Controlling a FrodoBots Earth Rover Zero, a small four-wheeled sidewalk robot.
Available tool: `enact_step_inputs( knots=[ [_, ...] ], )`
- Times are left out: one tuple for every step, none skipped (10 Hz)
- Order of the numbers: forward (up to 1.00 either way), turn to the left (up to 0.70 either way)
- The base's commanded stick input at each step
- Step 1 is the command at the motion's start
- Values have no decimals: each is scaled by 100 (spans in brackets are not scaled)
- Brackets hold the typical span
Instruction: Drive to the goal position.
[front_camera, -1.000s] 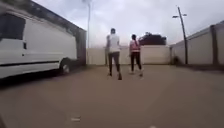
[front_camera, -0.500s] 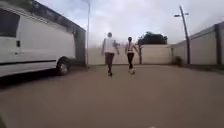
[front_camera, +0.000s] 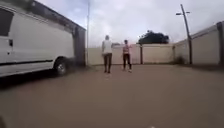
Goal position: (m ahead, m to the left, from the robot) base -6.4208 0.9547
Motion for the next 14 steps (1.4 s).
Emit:
enact_step_inputs(
  knots=[
    [50, 0],
    [50, 0],
    [50, 0],
    [50, 0],
    [50, 0],
    [50, 0],
    [50, 0],
    [50, 0],
    [50, 0],
    [50, 0],
    [50, 0],
    [50, 0],
    [50, 0],
    [50, 0]
  ],
)
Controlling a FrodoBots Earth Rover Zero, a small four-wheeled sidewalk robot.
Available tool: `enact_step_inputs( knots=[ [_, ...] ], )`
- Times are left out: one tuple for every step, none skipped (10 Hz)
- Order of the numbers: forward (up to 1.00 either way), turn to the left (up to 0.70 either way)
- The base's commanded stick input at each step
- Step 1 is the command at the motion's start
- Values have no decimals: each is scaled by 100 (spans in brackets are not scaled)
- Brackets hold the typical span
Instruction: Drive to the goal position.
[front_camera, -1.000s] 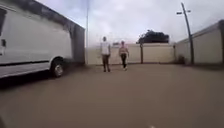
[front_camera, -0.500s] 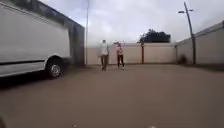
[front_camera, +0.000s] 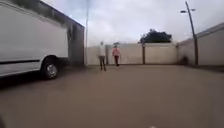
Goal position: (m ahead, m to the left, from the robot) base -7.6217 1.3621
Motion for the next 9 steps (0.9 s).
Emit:
enact_step_inputs(
  knots=[
    [50, 0],
    [50, 0],
    [50, 0],
    [50, 0],
    [50, 0],
    [50, 0],
    [50, 0],
    [50, 0],
    [50, 0]
  ],
)
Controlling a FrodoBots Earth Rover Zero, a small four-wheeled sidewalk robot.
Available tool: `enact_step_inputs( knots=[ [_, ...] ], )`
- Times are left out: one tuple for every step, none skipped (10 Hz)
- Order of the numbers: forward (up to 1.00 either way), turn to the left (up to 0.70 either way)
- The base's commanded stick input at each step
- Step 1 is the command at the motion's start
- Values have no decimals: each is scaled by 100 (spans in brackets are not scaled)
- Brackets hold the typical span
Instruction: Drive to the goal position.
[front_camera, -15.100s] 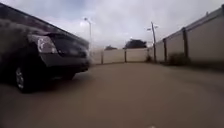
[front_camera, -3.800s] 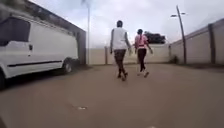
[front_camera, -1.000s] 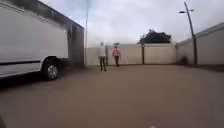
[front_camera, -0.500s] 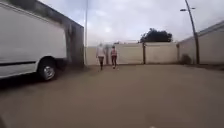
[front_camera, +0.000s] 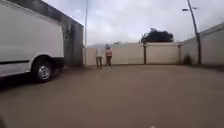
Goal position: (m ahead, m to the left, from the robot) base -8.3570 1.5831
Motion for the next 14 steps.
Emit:
enact_step_inputs(
  knots=[
    [50, 0],
    [50, 0],
    [50, 0],
    [50, 0],
    [50, 0],
    [50, 0],
    [50, 0],
    [50, 0],
    [50, -50],
    [50, -50],
    [50, -50],
    [50, -50],
    [50, -50],
    [50, -50]
  ],
)
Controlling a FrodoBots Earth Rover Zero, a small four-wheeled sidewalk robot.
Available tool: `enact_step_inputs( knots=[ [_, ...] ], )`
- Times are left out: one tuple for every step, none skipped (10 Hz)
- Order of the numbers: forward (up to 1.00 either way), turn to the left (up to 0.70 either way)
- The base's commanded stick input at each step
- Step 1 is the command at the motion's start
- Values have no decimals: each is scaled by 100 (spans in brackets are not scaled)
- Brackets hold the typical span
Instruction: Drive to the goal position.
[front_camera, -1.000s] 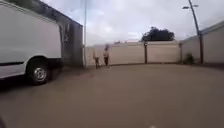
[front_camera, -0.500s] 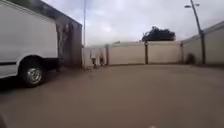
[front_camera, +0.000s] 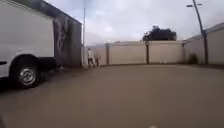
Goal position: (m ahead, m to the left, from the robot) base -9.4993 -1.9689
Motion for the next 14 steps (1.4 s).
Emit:
enact_step_inputs(
  knots=[
    [49, -51],
    [43, -68],
    [0, -50],
    [0, -50],
    [0, -50],
    [0, -50],
    [0, -50],
    [0, -50],
    [0, -50],
    [0, -50],
    [0, -50],
    [0, -50],
    [0, -50],
    [0, -50]
  ],
)
